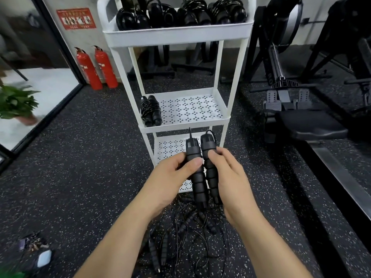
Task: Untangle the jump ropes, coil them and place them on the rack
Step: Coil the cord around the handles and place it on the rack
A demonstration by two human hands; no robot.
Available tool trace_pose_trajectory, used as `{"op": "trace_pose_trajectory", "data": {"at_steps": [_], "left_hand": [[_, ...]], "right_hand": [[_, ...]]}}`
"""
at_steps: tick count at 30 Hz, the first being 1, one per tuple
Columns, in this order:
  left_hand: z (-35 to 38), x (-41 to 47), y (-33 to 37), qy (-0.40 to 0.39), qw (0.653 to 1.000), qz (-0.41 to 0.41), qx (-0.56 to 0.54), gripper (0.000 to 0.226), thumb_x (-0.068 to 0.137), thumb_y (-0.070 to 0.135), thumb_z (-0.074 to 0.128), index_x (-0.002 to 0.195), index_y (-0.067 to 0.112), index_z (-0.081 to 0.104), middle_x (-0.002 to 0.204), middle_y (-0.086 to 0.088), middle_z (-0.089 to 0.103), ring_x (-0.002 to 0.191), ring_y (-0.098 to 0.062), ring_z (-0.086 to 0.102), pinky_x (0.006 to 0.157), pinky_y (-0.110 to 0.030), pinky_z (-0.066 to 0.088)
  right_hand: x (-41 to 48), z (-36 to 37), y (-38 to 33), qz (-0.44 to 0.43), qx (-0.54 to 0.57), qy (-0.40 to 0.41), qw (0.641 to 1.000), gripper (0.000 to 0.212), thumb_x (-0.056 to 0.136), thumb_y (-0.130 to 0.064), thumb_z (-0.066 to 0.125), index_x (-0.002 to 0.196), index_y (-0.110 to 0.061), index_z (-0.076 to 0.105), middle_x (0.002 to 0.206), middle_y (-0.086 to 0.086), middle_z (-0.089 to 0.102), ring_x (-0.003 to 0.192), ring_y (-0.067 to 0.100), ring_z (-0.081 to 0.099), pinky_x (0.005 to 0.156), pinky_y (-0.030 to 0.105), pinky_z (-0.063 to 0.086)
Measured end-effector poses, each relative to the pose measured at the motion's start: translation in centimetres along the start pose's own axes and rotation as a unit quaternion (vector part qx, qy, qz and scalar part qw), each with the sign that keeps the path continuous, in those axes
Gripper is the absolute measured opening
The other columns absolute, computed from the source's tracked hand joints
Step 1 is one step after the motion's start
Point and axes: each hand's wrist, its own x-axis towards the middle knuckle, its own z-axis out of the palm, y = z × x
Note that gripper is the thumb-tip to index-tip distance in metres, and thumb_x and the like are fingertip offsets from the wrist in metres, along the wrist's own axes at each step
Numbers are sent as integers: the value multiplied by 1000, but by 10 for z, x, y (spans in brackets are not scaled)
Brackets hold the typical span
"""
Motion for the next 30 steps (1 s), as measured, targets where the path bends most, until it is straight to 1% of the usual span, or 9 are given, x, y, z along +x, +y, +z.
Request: {"op": "trace_pose_trajectory", "data": {"at_steps": [6, 10, 16, 19, 21, 23, 25, 27, 30], "left_hand": [[1, 2, 0, 3, 1000, 0, -14, 29, 98, 50, 65, 112, 28, 78, 88, 20, 76, 68, 10, 60, 73, -26, 43], [1, 1, 0, 8, 1000, 7, -21, 32, 96, 52, 64, 116, 30, 78, 94, 18, 78, 73, 10, 61, 75, -26, 43], [0, -2, 5, 7, 1000, 10, -25, 44, 87, 60, 63, 117, 32, 77, 99, 17, 79, 77, 10, 62, 75, -24, 43], [0, -1, 3, 23, 999, 13, -41, 39, 91, 57, 64, 114, 29, 79, 96, 17, 79, 80, 6, 66, 80, -29, 47], [-1, 2, 2, 32, 997, 9, -69, 34, 99, 53, 64, 115, 26, 79, 105, 7, 81, 101, -12, 74, 96, -42, 54], [-2, 3, 3, 32, 997, 2, -71, 32, 103, 51, 61, 113, 27, 79, 108, 2, 81, 110, -19, 74, 103, -44, 54], [-5, 7, 2, 35, 999, 5, -37, 31, 101, 57, 60, 103, 33, 79, 102, 8, 79, 100, -11, 71, 94, -38, 52], [-9, 11, 0, 42, 998, 28, 46, 38, 98, 69, 58, 92, 36, 75, 95, 14, 69, 93, -5, 65, 90, -37, 49], [-14, 16, -5, 107, 978, 89, 154, 50, 93, 80, 47, 111, 38, 69, 110, 20, 57, 107, 4, 58, 93, -28, 47]], "right_hand": [[-2, 2, -1, -3, 6, 0, 1000, 20, 109, -32, 59, 101, -36, 77, 94, -6, 79, 83, 9, 72, 83, 43, 61], [-4, 3, -4, 0, 27, -8, 1000, 20, 109, -34, 61, 104, -41, 78, 101, -5, 81, 94, 16, 77, 89, 51, 64], [-5, 3, -5, 4, 63, -31, 997, 25, 109, -32, 61, 101, -46, 80, 104, -5, 82, 104, 21, 78, 87, 46, 65], [-6, 4, -2, -1, 57, -98, 994, 23, 104, -30, 70, 122, -44, 74, 117, -2, 81, 115, 23, 76, 99, 53, 62], [-6, 2, 2, 0, 27, -186, 982, 57, 95, -15, 82, 141, -41, 60, 128, 1, 77, 120, 27, 74, 101, 57, 60], [-7, 2, 5, 17, 23, -239, 971, 80, 89, 1, 85, 145, -44, 51, 129, 12, 74, 109, 37, 76, 90, 61, 64], [-7, 1, 6, 21, 26, -237, 971, 82, 89, 8, 81, 142, -47, 51, 125, 22, 71, 93, 39, 74, 81, 56, 65], [-4, 0, 4, 29, 18, -213, 977, 79, 89, 12, 76, 135, -48, 57, 115, 21, 71, 83, 36, 71, 74, 49, 65], [-1, -9, -1, 62, -5, -229, 971, 75, 87, 15, 71, 134, -42, 58, 100, 17, 64, 74, 32, 65, 66, 43, 62]]}}
